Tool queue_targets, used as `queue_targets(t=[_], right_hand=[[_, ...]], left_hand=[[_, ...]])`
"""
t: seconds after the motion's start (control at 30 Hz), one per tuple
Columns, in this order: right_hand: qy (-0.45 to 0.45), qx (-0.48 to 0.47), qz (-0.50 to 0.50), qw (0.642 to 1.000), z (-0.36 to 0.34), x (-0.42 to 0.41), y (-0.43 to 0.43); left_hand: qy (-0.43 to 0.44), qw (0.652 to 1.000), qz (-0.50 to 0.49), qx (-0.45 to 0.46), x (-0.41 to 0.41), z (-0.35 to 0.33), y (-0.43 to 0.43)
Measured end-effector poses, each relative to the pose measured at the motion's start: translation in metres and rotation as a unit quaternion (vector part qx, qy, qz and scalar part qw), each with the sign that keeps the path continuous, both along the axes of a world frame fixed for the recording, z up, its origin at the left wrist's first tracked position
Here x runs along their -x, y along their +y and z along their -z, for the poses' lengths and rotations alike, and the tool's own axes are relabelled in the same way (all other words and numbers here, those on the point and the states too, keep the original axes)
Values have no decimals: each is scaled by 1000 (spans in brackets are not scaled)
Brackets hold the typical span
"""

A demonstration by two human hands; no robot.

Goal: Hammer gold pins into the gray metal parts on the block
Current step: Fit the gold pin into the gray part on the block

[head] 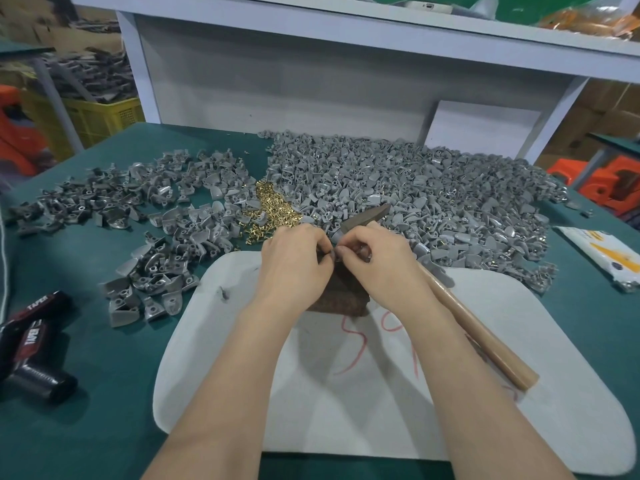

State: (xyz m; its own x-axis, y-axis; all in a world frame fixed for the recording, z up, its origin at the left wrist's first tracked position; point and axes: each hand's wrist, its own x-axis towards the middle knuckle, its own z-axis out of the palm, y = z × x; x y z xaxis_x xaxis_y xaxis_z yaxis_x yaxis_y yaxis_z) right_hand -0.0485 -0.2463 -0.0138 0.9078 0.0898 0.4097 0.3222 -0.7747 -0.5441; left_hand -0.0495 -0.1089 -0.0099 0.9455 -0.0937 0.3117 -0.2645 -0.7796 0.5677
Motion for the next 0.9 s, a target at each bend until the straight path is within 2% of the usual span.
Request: queue_targets(t=[0.9], right_hand=[[47,-117,14,992,4,-3,3]], left_hand=[[-8,1000,1,6,-1,2,0]])
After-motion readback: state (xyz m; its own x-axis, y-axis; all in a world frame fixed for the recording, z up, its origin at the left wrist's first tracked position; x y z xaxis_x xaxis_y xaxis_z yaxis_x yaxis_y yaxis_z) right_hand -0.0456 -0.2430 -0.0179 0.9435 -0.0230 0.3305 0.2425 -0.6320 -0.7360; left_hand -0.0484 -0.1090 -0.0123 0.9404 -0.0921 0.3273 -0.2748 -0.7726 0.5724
